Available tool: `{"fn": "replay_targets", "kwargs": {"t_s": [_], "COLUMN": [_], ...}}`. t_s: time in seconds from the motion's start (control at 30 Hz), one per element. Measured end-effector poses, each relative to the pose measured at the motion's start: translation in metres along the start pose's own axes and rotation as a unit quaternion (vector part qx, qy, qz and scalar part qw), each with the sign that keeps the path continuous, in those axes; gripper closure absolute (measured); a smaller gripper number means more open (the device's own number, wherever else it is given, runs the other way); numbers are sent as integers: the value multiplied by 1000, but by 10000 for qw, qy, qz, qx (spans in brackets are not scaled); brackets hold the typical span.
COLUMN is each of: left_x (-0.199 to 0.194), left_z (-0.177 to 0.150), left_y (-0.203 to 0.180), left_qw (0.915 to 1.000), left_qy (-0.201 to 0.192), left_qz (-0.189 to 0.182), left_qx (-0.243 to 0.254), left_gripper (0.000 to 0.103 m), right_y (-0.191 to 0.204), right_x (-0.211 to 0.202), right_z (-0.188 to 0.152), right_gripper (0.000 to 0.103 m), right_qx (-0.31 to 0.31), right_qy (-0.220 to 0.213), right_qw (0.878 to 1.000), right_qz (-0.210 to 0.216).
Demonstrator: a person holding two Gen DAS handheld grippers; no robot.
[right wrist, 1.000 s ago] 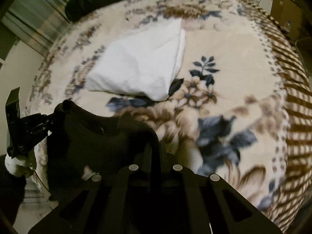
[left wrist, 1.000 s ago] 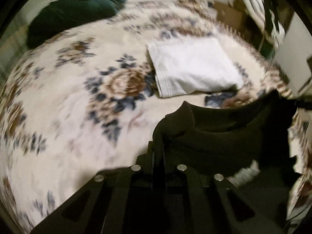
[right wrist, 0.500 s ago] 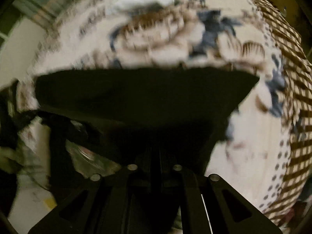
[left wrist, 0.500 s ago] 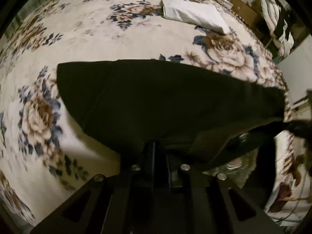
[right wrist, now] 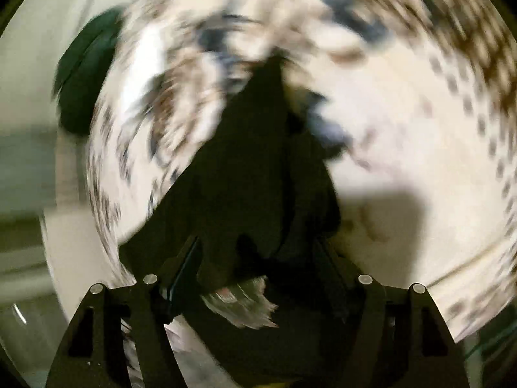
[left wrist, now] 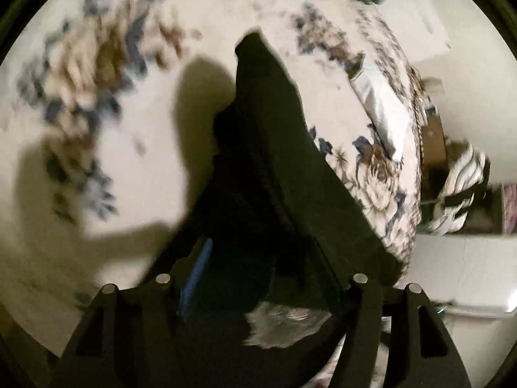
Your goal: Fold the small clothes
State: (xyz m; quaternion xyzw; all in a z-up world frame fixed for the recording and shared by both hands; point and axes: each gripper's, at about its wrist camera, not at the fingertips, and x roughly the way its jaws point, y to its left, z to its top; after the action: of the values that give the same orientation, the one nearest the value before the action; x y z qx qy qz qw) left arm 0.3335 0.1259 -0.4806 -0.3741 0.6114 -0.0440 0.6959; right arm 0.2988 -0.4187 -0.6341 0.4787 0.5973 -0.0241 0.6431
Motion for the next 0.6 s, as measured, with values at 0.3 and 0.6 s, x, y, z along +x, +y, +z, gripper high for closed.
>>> {"fn": "replay_targets", "kwargs": {"t_s": [0.3,0.6], "left_x": [35,-10], "left_z": [-5,-33], "left_y": [-31,-45], "left_qw": [9965,9950], "left_qy": [43,-349], "left_qz": [684,523], "left_qx": [477,777], "left_gripper": [82,92], "right_y": [11,40], "right_x": [61,31], "right_z": [-34,-49], "right_gripper": [43,91], "right_qx": [1021,603], "right_qy": [433,-240], "right_qw": [9921,9976], "right_qz": [581,253]}}
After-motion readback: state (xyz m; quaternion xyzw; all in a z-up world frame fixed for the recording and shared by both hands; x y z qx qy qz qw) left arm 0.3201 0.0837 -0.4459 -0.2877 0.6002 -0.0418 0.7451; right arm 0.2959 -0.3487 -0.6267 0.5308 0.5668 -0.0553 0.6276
